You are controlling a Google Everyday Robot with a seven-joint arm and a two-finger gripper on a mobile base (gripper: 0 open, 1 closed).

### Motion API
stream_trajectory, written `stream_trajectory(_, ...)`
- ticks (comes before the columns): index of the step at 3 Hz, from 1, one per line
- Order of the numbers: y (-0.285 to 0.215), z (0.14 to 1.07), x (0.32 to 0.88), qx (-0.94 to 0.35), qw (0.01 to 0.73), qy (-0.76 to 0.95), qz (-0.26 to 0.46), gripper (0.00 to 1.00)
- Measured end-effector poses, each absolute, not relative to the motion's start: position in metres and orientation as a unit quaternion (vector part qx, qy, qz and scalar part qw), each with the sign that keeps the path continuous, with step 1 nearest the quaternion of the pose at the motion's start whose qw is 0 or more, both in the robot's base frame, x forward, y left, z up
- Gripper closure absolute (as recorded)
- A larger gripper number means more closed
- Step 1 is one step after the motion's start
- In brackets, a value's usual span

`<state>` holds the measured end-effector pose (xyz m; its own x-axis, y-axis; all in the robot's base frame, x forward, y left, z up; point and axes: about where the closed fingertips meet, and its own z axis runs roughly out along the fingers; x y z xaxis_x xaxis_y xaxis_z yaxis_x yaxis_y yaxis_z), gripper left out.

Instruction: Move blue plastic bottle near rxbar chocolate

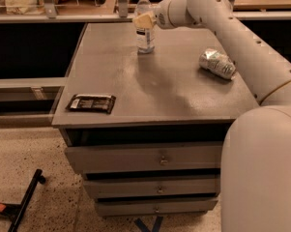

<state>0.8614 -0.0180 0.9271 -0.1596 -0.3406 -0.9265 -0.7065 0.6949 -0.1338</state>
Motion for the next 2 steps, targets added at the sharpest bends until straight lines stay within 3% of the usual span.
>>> stream_trajectory(1,-0.025,0.929,0.859,-0.341,0.537,0.744,0.206,0.88)
stream_trajectory(2,-0.031,0.948,0.834,-0.337,0.535,0.731,0.255,1.00)
